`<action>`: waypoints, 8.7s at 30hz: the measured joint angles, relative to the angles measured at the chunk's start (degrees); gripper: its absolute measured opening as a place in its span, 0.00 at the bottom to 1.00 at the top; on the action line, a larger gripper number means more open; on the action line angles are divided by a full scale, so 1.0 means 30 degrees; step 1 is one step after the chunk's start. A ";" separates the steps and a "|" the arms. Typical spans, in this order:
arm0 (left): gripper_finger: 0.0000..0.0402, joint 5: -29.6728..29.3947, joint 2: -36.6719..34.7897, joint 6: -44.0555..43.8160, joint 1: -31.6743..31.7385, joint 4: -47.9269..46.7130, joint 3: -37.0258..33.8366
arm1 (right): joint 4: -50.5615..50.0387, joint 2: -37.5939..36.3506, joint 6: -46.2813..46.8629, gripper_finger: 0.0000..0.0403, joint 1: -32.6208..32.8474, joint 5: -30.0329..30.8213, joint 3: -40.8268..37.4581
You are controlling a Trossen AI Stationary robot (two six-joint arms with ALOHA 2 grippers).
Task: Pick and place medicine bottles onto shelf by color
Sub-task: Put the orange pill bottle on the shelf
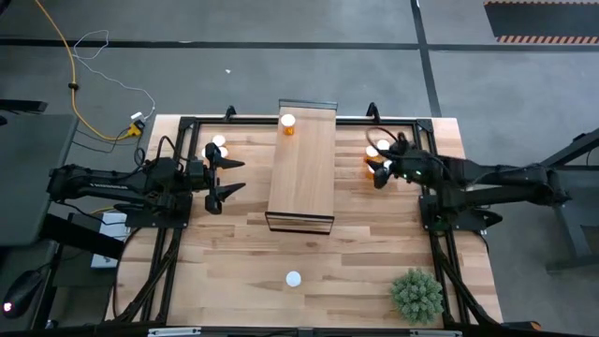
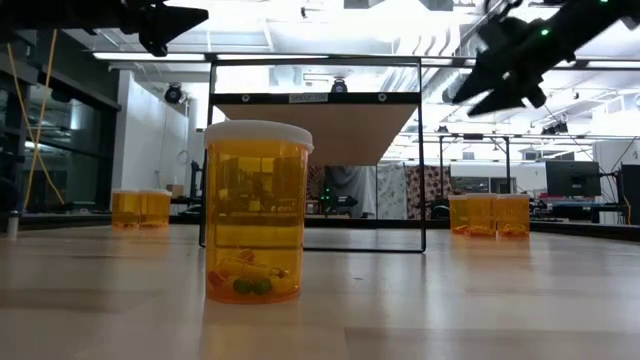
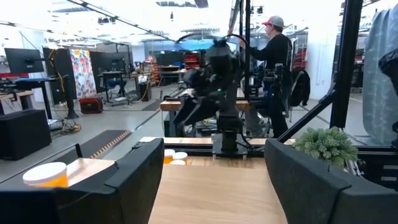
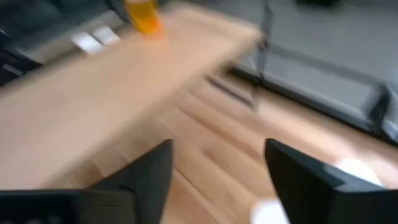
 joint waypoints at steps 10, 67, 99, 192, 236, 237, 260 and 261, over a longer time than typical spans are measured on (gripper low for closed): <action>0.67 0.0012 0.0000 0.0000 0.0000 -0.0021 0.0003 | -0.2876 0.5606 0.0478 0.84 -0.3004 -0.3937 0.1545; 0.67 -0.0141 0.0007 -0.0007 0.0000 -0.0571 0.0007 | -0.3433 0.8830 -0.0856 0.52 -0.4442 -0.4963 0.1560; 0.67 -0.0170 0.0001 -0.0503 0.0000 -0.0563 0.0007 | -0.5586 1.4414 -0.5252 0.52 -0.3913 -0.5189 1.6990; 0.67 -0.0163 0.0022 -0.0506 0.0000 -0.0578 0.0007 | -0.8985 2.2951 -0.8445 0.84 -0.4605 -0.5039 2.6799; 0.67 -0.0534 0.0022 -0.0867 0.0007 -0.0673 0.0007 | 1.5944 0.9727 -0.6384 0.84 -0.1804 -1.0189 0.1945; 0.67 -0.0534 0.0022 -0.0917 0.0007 -0.0673 0.0007 | 1.5943 0.9727 -0.6413 0.84 -0.1571 -1.0048 0.1866; 0.67 -1.1720 0.7910 -1.2021 0.7024 -1.5355 0.3300 | 1.6343 0.9727 -0.6310 0.84 0.0512 -0.5366 0.1859; 0.67 -1.1404 0.8493 -1.2021 0.7574 -1.5358 0.3300 | 1.6343 0.9727 -0.6322 0.84 0.0512 -0.5364 0.1859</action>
